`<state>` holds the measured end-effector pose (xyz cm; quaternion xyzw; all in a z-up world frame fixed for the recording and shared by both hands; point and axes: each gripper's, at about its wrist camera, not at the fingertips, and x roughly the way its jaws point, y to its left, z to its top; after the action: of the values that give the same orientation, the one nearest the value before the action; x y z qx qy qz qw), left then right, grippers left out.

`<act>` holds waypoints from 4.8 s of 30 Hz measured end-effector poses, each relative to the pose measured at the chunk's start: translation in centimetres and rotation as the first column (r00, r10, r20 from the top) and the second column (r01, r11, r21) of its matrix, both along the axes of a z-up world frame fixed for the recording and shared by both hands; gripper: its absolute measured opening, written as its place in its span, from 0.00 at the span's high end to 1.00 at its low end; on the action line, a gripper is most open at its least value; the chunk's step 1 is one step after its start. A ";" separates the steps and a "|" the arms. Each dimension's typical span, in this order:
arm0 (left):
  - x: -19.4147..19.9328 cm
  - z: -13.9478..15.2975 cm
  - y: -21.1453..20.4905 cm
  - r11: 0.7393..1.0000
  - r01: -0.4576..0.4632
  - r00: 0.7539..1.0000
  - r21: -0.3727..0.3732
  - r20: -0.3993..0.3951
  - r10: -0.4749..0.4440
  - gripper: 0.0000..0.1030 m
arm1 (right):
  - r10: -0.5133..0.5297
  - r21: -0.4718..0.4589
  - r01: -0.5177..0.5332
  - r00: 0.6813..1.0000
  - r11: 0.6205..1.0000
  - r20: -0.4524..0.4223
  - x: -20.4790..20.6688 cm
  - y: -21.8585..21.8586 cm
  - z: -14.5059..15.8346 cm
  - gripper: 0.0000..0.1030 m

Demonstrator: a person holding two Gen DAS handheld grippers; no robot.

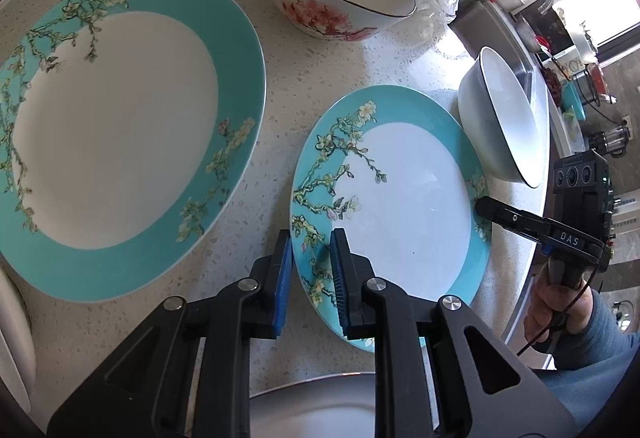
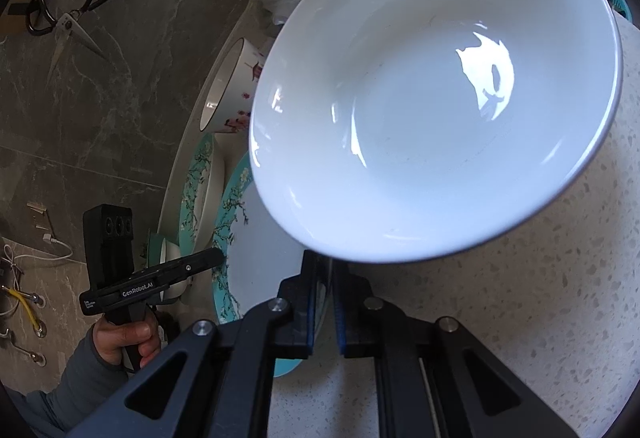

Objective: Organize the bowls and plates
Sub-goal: 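Close the left tool on the rim of the small teal floral plate, then lift the teal floral plate with the left tool and lower it onto the grey plate, then move the left tool to the other teal floral plate and grip its rim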

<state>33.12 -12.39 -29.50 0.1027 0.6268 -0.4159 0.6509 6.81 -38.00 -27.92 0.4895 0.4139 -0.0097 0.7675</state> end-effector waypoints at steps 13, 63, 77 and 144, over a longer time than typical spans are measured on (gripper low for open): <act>-2.5 2.2 2.4 0.999 -0.038 0.999 -0.026 0.004 0.038 0.84 | 0.031 -0.012 -0.030 0.999 0.999 0.015 0.2 0.9 2.2 0.90; -16.1 0.6 24.2 0.918 -0.387 0.918 0.087 0.135 0.374 0.83 | 0.520 -0.155 -0.521 0.853 0.839 -0.050 1.8 17.7 2.3 0.87; -17.1 0.6 21.1 0.917 -0.334 0.920 0.216 0.285 0.268 0.80 | 0.636 -0.511 -0.637 0.743 0.577 -0.209 1.8 22.3 4.6 0.73; 16.3 9.8 12.0 0.975 -0.169 0.957 0.145 0.259 0.128 0.24 | 0.208 -0.009 -0.208 0.978 0.978 0.000 17.3 8.7 3.7 0.10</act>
<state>49.42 -0.38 -19.66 0.1603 0.5788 -0.2958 0.7428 24.13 -29.29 -24.20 0.4400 0.4624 0.0691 0.7667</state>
